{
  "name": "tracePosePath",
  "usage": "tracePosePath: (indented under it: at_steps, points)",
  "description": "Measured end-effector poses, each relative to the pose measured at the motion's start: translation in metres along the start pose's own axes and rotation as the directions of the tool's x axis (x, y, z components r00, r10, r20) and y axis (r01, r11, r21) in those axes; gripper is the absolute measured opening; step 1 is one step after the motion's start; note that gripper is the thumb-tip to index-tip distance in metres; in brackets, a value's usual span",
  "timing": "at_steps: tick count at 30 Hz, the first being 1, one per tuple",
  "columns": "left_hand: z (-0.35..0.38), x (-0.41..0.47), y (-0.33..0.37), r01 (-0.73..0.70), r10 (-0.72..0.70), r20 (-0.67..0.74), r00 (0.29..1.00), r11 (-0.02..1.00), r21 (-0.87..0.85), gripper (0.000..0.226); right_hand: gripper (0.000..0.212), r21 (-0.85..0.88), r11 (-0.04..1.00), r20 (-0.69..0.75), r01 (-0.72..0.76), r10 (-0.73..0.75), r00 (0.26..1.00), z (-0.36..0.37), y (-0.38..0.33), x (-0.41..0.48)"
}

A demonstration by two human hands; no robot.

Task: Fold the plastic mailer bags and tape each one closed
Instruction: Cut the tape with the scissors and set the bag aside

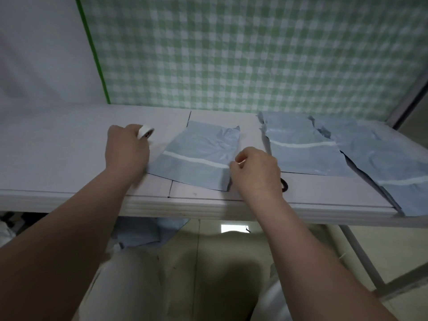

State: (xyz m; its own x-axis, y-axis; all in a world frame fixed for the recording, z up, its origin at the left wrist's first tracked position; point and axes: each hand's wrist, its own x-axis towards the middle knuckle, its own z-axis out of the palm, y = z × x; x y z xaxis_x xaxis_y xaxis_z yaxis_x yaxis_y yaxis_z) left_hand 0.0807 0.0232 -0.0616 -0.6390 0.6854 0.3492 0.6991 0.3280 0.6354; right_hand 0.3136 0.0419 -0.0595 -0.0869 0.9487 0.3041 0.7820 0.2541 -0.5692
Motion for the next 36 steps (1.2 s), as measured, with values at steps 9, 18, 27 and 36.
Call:
tracePosePath:
  at_steps: [9,18,27,36]
  points:
    - [0.003,-0.018,-0.005,-0.05,0.027,0.085,0.996,0.96,0.275,0.037,0.025,-0.112,0.908,0.307,0.403,-0.354,0.883,0.049,-0.023,-0.011]
    - [0.027,-0.042,0.028,-0.472,0.422,0.463,0.78,0.882,-0.009,0.04,0.045,-0.188,0.898,0.416,0.398,-0.294,0.861,0.049,-0.014,-0.008]
    - [0.028,-0.025,0.036,-0.14,0.151,0.377,0.914,0.988,-0.057,0.044,0.027,0.069,0.997,0.105,0.017,-0.024,0.994,0.016,-0.012,0.001]
    - [-0.004,-0.015,0.075,0.78,0.031,0.781,0.624,0.038,-0.624,0.044,0.03,0.605,0.595,0.448,-0.53,0.296,0.844,-0.002,-0.004,0.031]
